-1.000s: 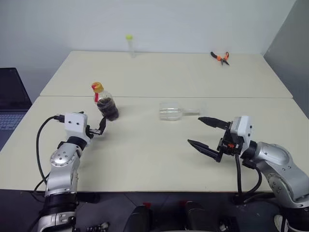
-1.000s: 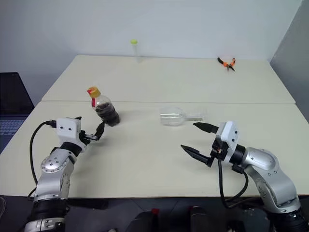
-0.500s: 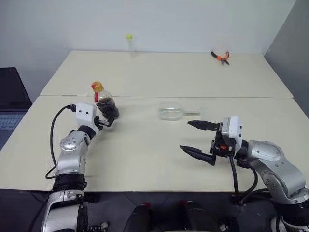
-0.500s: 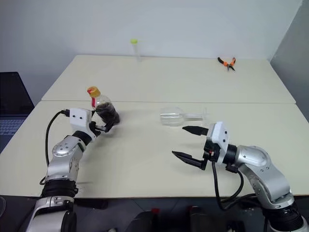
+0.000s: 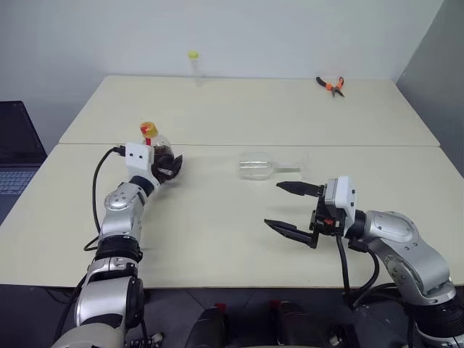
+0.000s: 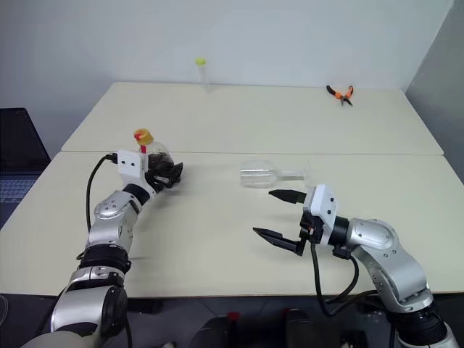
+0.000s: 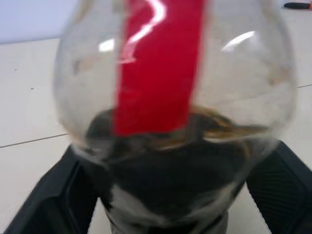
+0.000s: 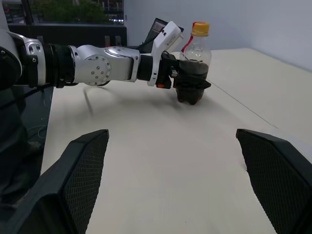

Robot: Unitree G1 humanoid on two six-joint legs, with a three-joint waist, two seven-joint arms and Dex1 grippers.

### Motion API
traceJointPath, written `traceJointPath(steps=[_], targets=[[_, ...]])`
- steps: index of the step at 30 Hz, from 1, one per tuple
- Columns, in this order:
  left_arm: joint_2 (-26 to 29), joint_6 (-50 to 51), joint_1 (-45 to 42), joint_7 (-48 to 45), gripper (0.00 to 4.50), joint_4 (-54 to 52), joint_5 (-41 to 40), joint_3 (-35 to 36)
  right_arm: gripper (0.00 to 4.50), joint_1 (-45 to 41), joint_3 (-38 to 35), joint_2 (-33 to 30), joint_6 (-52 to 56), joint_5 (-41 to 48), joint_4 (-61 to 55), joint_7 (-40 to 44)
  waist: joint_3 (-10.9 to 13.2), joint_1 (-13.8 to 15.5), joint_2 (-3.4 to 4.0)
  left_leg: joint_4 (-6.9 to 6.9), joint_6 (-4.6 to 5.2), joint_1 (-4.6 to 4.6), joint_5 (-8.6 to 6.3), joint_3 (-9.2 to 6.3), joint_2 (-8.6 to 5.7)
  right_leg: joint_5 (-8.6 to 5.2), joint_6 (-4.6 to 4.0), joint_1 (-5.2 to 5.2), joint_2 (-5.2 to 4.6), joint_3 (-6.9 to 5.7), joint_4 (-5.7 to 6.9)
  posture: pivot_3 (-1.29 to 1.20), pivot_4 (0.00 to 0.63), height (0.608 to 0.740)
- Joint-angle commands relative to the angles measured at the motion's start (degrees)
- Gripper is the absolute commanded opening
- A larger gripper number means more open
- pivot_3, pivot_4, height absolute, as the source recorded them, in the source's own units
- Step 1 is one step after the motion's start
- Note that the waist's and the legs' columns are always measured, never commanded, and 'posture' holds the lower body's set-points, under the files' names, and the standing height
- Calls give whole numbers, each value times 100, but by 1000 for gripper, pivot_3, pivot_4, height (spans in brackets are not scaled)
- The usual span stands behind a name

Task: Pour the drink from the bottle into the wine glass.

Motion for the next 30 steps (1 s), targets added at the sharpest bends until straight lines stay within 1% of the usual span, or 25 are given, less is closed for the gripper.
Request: traceJointPath(steps=[1,5,7,12,14,17,19,22,30], targets=[[-4,-87,-66,-163,2838,-309,-139,-4,4500,-112,-157,55,34,139,-248,-113,0,2,0,1,0,0,0,0,0,0,0,0,0,0,0,0,150,740],[-25,89,145,-383,2141,-884,-161,-115,4500,-91,-237,112,157,260,-412,-315,0,0,0,1,0,-3,0,0,1,0,0,-2,0,1,1,0,150,740],[-47,304,385,-563,1994,-1523,-189,-287,4500,-55,-339,149,198,281,-525,-479,0,0,0,1,-1,-4,0,-1,1,0,0,-3,0,1,0,0,150,740],[-104,1408,1323,-1344,1949,-3805,-526,-1186,4500,316,-820,30,331,417,-830,-768,0,22,0,1,-2,-8,1,-3,-4,0,0,-2,-10,1,-1,0,150,740],[-67,1822,1611,-1671,1947,-4463,-634,-1611,4500,485,-1001,-22,438,528,-969,-847,0,24,1,2,-1,-8,1,-3,-4,0,0,0,-11,2,-3,0,150,740],[-16,2186,1816,-2101,1946,-5031,-669,-2199,4500,624,-1172,-80,630,615,-1181,-1089,0,3,1,1,0,-4,0,0,-2,-1,1,1,-6,5,-1,0,150,740],[-58,2359,1806,-2315,1946,-5140,-721,-2478,4500,645,-1212,-119,808,693,-1387,-1247,0,0,1,0,0,-2,0,2,1,-1,0,0,1,7,0,0,150,740],[-50,2271,1615,-2696,1943,-4922,-564,-2895,4500,543,-1178,-208,1249,891,-1729,-1518,0,-10,3,-2,1,-1,0,3,6,-3,-2,1,9,9,1,0,150,740],[-98,1878,1101,-3249,1922,-4197,-390,-3134,4500,-205,-942,-278,2279,1329,-1846,-2083,0,-7,2,0,1,-1,0,1,3,-5,-1,5,10,9,-2,0,150,740]])
